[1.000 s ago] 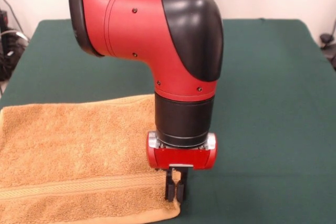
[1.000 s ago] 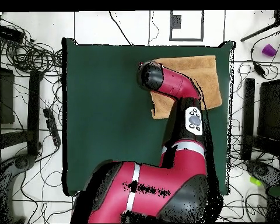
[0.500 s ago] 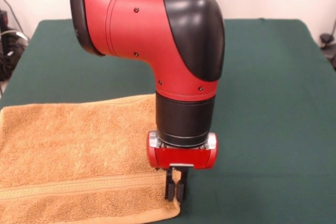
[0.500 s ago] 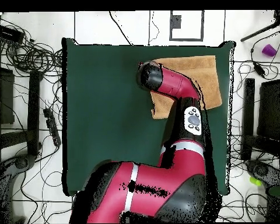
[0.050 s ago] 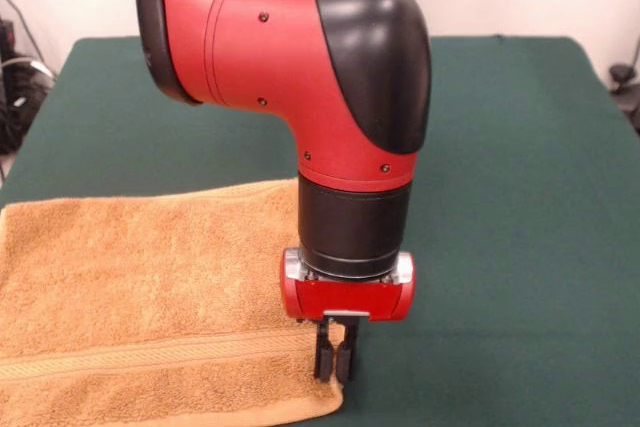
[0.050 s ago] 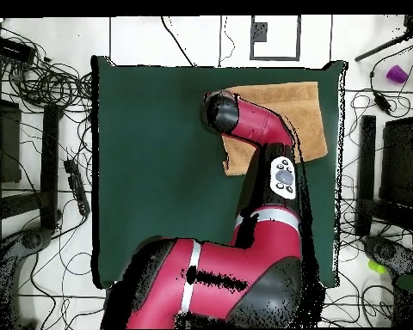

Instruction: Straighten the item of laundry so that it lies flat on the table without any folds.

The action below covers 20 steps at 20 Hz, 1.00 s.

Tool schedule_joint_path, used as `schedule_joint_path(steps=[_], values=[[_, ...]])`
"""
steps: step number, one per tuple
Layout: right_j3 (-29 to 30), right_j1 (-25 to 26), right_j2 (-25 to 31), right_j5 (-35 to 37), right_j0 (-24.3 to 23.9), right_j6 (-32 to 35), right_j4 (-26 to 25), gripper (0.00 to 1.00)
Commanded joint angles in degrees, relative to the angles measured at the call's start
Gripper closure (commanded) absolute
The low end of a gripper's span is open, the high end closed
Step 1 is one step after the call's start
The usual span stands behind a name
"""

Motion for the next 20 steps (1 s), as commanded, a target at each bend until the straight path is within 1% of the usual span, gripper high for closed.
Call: schedule_joint_path(steps=[1,4,7,11,13,15,20], values=[[8.1,-0.7,7.7,6.5,0.0,14.0,5.0,1.0],[7.0,-1.4,7.2,7.3,1.0,15.2,6.0,1.0],[4.5,0.0,7.3,7.4,2.1,16.4,7.7,1.0],[3.0,1.4,8.9,4.5,2.9,17.1,10.2,1.0],[2.5,1.4,9.0,4.3,3.4,17.4,11.3,1.0],[1.5,1.1,8.7,5.2,3.9,18.0,12.4,1.0],[-3.4,1.0,5.5,10.4,5.4,19.8,14.5,1.0]])
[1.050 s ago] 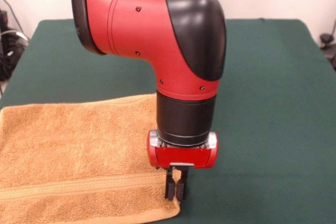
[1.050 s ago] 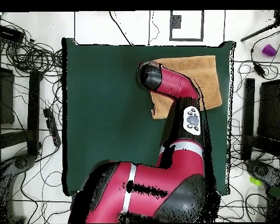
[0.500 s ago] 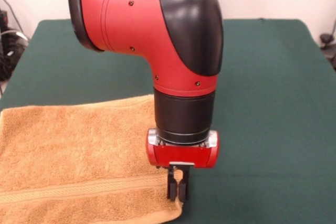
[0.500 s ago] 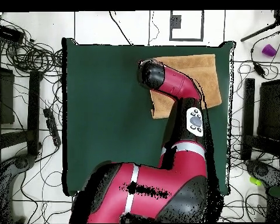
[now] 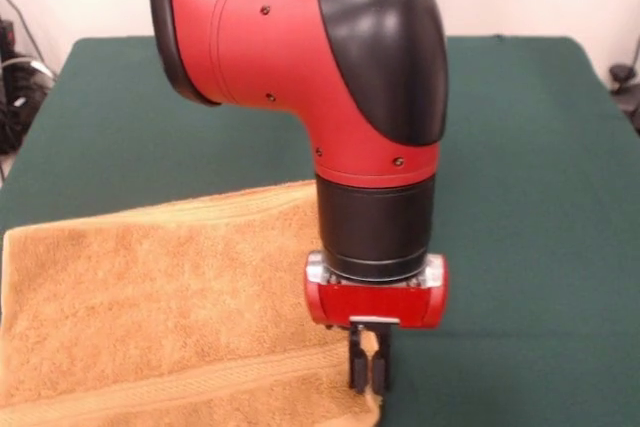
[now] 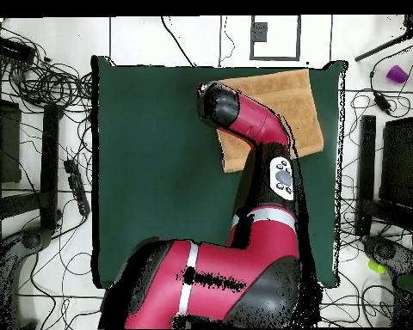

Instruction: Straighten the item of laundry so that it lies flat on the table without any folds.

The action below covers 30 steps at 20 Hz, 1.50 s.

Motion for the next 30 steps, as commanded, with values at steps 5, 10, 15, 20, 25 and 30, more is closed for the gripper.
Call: schedule_joint_path(steps=[5,10,15,20,25,30], values=[[-9.8,3.2,2.4,11.5,4.9,21.2,7.6,1.0],[-17.4,8.8,1.9,9.2,4.4,19.5,8.6,1.0],[-12.4,10.2,6.4,1.5,2.7,13.2,6.4,1.0],[-8.9,10.9,6.1,2.5,2.3,13.2,5.4,1.0],[-9.5,13.6,4.6,4.1,3.0,14.8,5.7,1.0],[-11.8,15.1,3.2,5.4,3.5,15.4,5.9,1.0]])
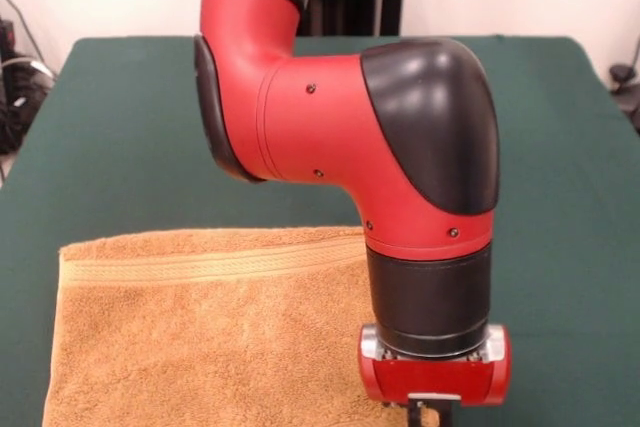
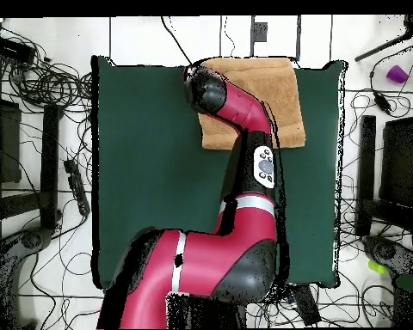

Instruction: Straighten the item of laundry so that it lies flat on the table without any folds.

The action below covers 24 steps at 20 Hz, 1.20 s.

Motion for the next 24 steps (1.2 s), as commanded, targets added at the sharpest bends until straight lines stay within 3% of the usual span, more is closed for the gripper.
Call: schedule_joint_path(steps=[1,14,15,21,24], values=[[3.9,5.2,3.3,3.5,1.3,13.3,0.7,1.0],[3.2,5.9,3.2,1.9,1.3,14.6,1.0,1.0],[2.9,6.0,2.6,1.9,1.6,15.0,0.9,0.0],[2.1,6.4,1.3,1.6,2.0,16.2,1.3,0.0],[2.8,6.0,3.3,-0.9,1.5,15.2,1.4,0.0]])
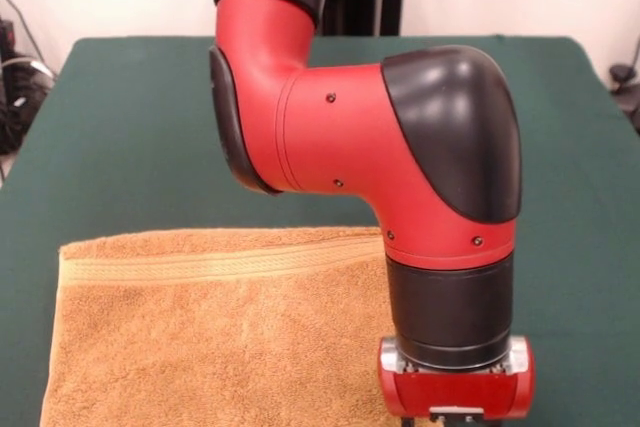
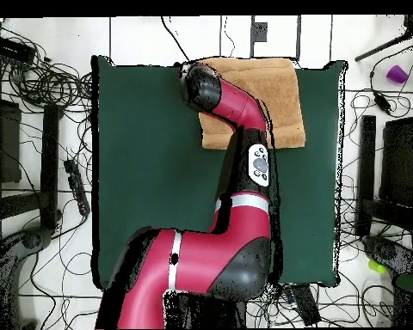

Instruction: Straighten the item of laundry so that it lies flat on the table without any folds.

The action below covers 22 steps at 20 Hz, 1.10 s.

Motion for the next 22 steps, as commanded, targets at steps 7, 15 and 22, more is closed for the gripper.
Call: schedule_joint_path(steps=[7,15,22], values=[[-0.5,7.8,-1.5,-3.4,2.5,19.0,2.5,0.0],[-1.4,7.3,-3.7,-2.8,2.8,20.8,4.1,0.0],[3.0,2.4,-0.6,-2.3,1.5,18.7,5.5,0.0]])
